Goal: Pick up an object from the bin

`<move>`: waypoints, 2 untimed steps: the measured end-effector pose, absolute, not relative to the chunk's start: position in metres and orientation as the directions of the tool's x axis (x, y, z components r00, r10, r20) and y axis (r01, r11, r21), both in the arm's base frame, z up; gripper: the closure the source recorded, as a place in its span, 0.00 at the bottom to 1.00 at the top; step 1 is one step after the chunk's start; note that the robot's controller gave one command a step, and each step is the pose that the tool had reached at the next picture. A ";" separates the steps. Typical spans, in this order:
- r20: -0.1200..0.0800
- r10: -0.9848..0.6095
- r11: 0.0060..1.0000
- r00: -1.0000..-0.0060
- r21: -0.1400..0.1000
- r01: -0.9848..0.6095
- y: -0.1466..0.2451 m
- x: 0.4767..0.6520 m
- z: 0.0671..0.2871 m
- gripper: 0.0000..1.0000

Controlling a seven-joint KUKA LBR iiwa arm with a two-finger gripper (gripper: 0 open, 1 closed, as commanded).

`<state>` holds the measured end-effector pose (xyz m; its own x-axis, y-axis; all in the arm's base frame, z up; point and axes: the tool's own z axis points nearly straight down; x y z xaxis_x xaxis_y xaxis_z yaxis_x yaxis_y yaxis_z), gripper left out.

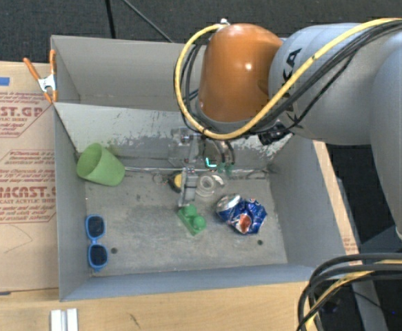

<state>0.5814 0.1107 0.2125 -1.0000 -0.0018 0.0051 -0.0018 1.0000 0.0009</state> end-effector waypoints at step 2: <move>0.000 -0.685 0.728 -0.728 0.001 -0.685 0.050 0.556 0.078 0.00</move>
Offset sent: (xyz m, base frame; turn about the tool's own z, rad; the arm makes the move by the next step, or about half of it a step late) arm -0.0236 -0.0565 -0.1137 -0.2755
